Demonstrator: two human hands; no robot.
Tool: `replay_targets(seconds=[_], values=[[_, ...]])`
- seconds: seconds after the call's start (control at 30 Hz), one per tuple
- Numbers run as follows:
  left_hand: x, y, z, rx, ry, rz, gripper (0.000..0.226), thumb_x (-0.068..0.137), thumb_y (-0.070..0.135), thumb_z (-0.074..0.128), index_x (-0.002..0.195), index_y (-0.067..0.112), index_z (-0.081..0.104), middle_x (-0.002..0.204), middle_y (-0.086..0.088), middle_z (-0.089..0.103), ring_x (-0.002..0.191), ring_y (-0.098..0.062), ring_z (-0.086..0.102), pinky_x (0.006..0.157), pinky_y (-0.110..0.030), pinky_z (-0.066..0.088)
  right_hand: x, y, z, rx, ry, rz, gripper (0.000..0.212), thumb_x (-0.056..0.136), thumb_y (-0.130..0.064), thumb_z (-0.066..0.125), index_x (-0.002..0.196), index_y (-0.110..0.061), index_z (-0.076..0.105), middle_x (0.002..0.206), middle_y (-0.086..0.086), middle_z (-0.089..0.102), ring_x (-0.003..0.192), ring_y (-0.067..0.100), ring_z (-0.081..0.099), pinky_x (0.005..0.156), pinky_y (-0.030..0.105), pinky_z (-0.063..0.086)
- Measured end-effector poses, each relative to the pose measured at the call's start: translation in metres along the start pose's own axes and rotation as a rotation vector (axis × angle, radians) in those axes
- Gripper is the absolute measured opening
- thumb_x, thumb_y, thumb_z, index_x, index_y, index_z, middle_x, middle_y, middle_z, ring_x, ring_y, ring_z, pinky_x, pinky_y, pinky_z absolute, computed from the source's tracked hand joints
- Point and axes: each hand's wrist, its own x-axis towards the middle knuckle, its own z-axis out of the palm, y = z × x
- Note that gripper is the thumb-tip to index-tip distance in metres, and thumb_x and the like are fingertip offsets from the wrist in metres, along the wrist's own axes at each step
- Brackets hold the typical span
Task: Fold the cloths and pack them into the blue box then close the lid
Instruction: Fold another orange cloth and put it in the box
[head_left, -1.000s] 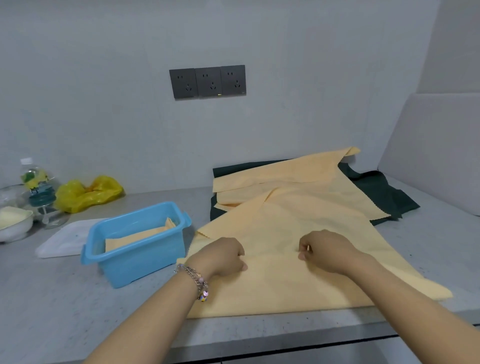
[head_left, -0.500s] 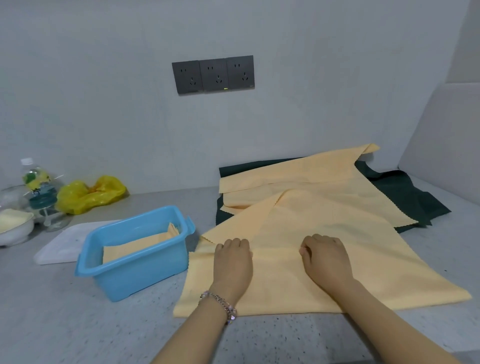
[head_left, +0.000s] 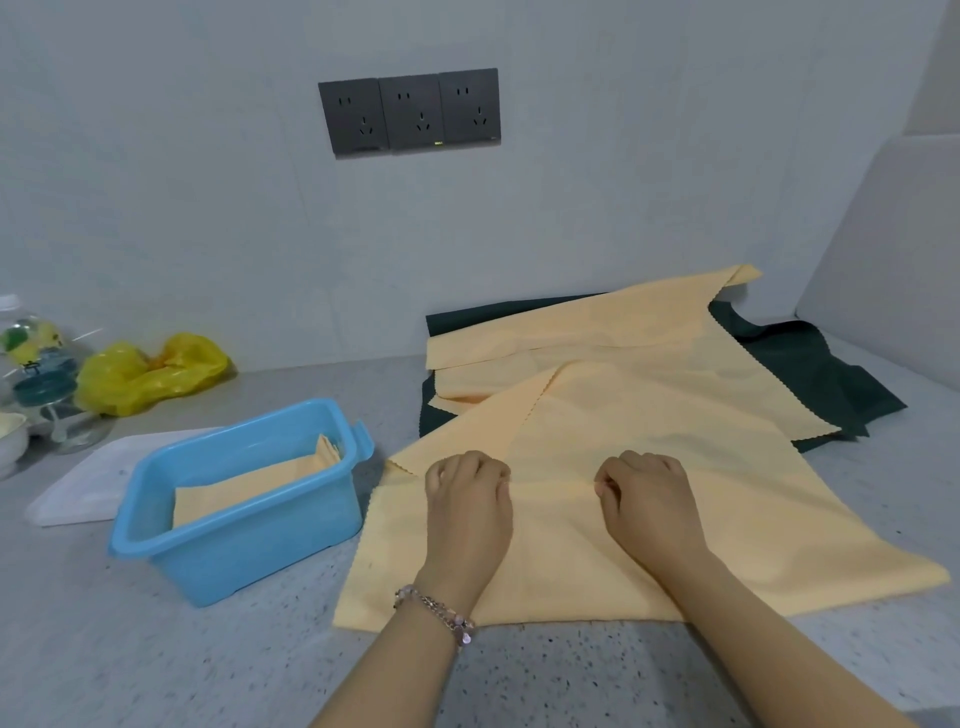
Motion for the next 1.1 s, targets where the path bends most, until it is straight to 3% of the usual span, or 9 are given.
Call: replay_targets(seconds=[0.07, 0.17, 0.27, 0.37, 0.53, 0.7, 0.9, 1.0, 1.1], values=[[-0.004, 0.012, 0.0, -0.084, -0.055, 0.089, 0.024, 0.089, 0.017, 0.049, 0.103, 0.021, 0.069, 0.105, 0.008, 0.06, 0.106, -0.012, 0.051, 0.102, -0.018, 0.012, 0.001, 0.001, 0.0, -0.006, 0.001, 0.003, 0.012, 0.085, -0.011, 0.056, 0.08, -0.017, 0.065, 0.078, -0.004, 0.061, 0.076, 0.021, 0.055, 0.083, 0.03, 0.031], [-0.009, 0.026, 0.006, -0.124, -0.241, 0.131, 0.036, 0.094, 0.024, 0.04, 0.124, 0.019, 0.06, 0.136, 0.002, 0.051, 0.13, -0.011, 0.037, 0.112, -0.023, -0.001, 0.002, 0.001, 0.0, -0.01, 0.001, 0.007, 0.013, 0.087, -0.013, 0.055, 0.082, -0.017, 0.067, 0.08, -0.004, 0.062, 0.08, 0.021, 0.056, 0.084, 0.029, 0.03], [-0.008, 0.026, 0.013, -0.043, -0.441, 0.118, 0.049, 0.098, 0.032, 0.03, 0.146, 0.02, 0.033, 0.157, 0.001, 0.019, 0.144, -0.01, 0.01, 0.116, -0.03, -0.006, 0.004, 0.001, 0.0, -0.03, -0.001, 0.006, 0.014, 0.089, -0.017, 0.053, 0.086, -0.019, 0.067, 0.085, -0.005, 0.063, 0.084, 0.019, 0.056, 0.087, 0.027, 0.027], [-0.007, 0.022, 0.016, 0.04, -0.593, 0.091, 0.054, 0.1, 0.04, 0.019, 0.152, 0.026, 0.01, 0.159, 0.003, 0.0, 0.145, -0.011, -0.005, 0.117, -0.035, -0.009, 0.004, -0.001, -0.001, -0.077, -0.003, -0.006, 0.015, 0.091, -0.021, 0.049, 0.091, -0.022, 0.064, 0.089, -0.007, 0.062, 0.089, 0.017, 0.055, 0.089, 0.027, 0.023], [-0.01, 0.023, 0.019, 0.101, -0.627, 0.083, 0.056, 0.099, 0.047, 0.013, 0.151, 0.031, 0.002, 0.159, 0.006, -0.006, 0.145, -0.01, -0.008, 0.117, -0.036, -0.009, 0.002, 0.003, -0.011, -0.179, -0.055, -0.085, 0.017, 0.093, -0.028, 0.046, 0.094, -0.024, 0.063, 0.089, -0.007, 0.062, 0.088, 0.018, 0.055, 0.088, 0.031, 0.021], [-0.011, 0.017, 0.019, 0.107, -0.633, 0.079, 0.055, 0.099, 0.048, 0.011, 0.15, 0.033, 0.0, 0.158, 0.008, -0.008, 0.145, -0.009, -0.01, 0.117, -0.035, -0.009, -0.003, 0.033, -0.039, -0.339, -0.017, -0.121, 0.006, 0.074, -0.021, 0.073, 0.071, -0.019, 0.068, 0.062, -0.004, 0.063, 0.064, 0.023, 0.056, 0.076, 0.035, 0.024], [-0.01, 0.022, 0.02, 0.094, -0.632, 0.083, 0.055, 0.099, 0.049, 0.012, 0.151, 0.034, 0.0, 0.158, 0.009, -0.008, 0.144, -0.007, -0.011, 0.117, -0.034, -0.009, -0.002, 0.069, -0.061, -0.508, 0.08, -0.023, 0.015, 0.064, -0.008, 0.076, 0.057, -0.011, 0.062, 0.052, 0.003, 0.053, 0.061, 0.027, 0.05, 0.073, 0.036, 0.025], [-0.01, 0.023, 0.02, 0.091, -0.639, 0.076, 0.055, 0.099, 0.049, 0.012, 0.151, 0.034, 0.001, 0.158, 0.009, -0.008, 0.144, -0.007, -0.011, 0.117, -0.034, -0.009, -0.003, 0.072, -0.06, -0.517, 0.094, 0.043, 0.014, 0.061, -0.002, 0.076, 0.059, -0.008, 0.063, 0.061, 0.008, 0.053, 0.068, 0.03, 0.053, 0.081, 0.04, 0.027], [-0.009, 0.023, 0.02, 0.091, -0.638, 0.072, 0.055, 0.099, 0.049, 0.012, 0.151, 0.034, 0.001, 0.158, 0.009, -0.008, 0.144, -0.007, -0.01, 0.117, -0.034, -0.009, -0.007, 0.057, -0.051, -0.433, -0.022, 0.142, 0.014, 0.077, -0.007, 0.06, 0.085, -0.017, 0.067, 0.09, 0.004, 0.057, 0.092, 0.028, 0.048, 0.093, 0.039, 0.022]])
